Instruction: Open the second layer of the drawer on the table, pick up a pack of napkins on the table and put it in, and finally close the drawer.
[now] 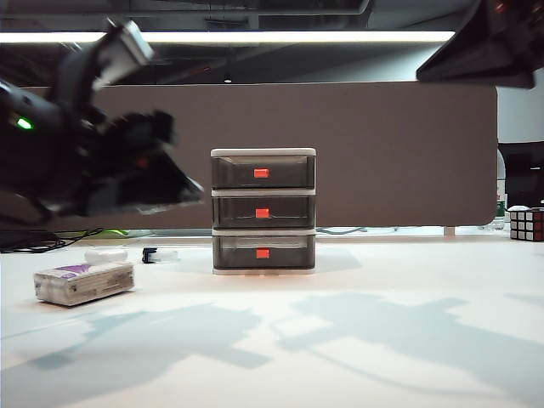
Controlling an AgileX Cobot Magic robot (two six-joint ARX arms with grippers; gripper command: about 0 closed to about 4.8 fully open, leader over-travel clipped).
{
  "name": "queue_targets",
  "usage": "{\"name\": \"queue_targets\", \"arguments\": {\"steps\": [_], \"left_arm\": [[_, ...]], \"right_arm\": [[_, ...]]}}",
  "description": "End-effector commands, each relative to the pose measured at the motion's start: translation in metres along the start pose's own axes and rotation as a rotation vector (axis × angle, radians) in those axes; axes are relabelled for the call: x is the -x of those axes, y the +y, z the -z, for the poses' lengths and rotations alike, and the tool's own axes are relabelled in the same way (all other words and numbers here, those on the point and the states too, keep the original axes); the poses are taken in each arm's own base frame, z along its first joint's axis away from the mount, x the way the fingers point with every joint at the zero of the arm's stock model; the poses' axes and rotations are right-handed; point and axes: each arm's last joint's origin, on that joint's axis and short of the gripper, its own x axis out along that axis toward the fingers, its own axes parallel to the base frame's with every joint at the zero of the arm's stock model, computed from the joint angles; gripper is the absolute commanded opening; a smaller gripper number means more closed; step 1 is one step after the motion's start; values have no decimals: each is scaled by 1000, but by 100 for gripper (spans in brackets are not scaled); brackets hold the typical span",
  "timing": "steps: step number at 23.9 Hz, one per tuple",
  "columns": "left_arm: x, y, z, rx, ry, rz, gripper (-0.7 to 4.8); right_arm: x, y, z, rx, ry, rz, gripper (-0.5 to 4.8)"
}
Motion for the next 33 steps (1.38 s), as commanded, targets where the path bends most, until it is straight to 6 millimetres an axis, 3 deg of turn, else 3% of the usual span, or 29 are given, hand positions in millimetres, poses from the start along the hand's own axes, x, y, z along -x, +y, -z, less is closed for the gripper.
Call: {"name": "queue_targets", "arguments": {"steps": [1, 5, 9, 12, 16, 21, 30, 33], "left_arm": [[-11, -1, -4, -1, -23, 4, 183], [-19, -1, -5, 8, -50, -24, 183], [-38, -4, -20, 21, -118, -16, 190], [-63, -7, -32, 24, -141, -43, 252], [-84, -9, -36, 24, -144, -56, 254], [-107, -12, -31, 9, -115, -152, 274], [-129, -44, -12, 36, -155, -347, 274], [-136, -46, -9, 82, -170, -400, 274]], "right_arm": [[-8, -2, -6, 15, -18, -35, -5], [-18, -4, -8, 34, -53, -50, -5], [-24, -7, -10, 49, -85, -55, -5], [-29, -10, -7, 48, -83, -54, -5], [-35, -14, -4, 46, -78, -52, -5], [-50, -21, -1, 31, -46, -51, -5], [-108, -40, -29, 16, 27, -153, -5], [-121, -44, -39, 36, 43, -171, -5]]}}
